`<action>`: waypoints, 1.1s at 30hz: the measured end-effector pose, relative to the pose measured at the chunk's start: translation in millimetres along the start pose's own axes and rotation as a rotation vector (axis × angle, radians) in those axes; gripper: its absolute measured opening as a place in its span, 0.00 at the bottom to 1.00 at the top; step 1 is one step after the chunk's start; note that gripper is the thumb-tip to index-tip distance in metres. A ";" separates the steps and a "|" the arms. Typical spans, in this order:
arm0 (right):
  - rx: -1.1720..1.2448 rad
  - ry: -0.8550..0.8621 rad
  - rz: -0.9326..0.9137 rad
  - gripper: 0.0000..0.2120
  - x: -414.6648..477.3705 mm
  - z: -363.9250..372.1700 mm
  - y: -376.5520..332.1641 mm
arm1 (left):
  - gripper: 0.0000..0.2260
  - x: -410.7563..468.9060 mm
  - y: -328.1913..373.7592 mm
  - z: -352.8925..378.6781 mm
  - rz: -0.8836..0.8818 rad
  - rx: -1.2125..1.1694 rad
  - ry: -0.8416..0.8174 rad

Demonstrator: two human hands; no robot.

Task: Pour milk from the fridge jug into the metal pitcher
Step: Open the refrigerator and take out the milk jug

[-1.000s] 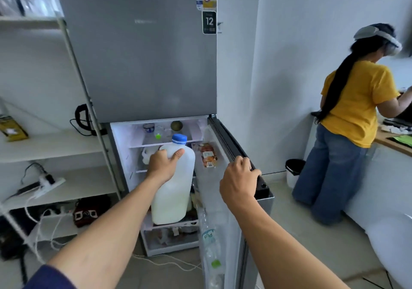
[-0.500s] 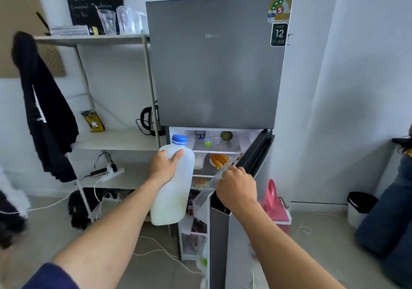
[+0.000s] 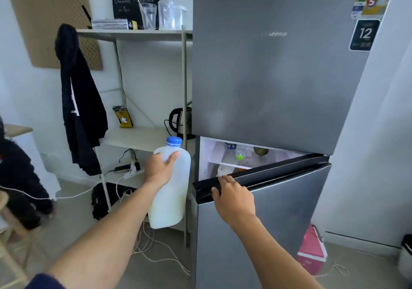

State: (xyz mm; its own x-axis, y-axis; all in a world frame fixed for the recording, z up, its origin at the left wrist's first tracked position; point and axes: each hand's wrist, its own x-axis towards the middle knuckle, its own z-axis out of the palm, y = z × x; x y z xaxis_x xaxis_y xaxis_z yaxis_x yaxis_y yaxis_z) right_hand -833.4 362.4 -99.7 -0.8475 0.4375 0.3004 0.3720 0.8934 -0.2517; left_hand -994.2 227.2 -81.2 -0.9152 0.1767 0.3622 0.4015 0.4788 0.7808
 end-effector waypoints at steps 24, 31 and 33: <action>-0.135 -0.149 0.079 0.28 210.8 92.5 -29.1 | 0.23 175.7 -106.8 53.4 -0.109 -0.023 -0.018; -0.141 -0.160 0.108 0.30 240.3 100.7 -18.0 | 0.23 196.7 -138.6 73.0 -0.139 -0.040 -0.071; -0.151 -0.155 0.123 0.30 246.5 104.7 -19.1 | 0.23 200.3 -144.0 76.8 -0.147 -0.038 -0.091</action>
State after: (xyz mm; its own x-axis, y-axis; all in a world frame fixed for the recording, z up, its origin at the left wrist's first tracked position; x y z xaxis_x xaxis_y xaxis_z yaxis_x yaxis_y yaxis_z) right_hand -1089.0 442.5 -117.2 -0.8358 0.5338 0.1281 0.5187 0.8444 -0.1340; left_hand -1238.1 259.8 -160.3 -0.9629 0.1850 0.1963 0.2624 0.4729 0.8411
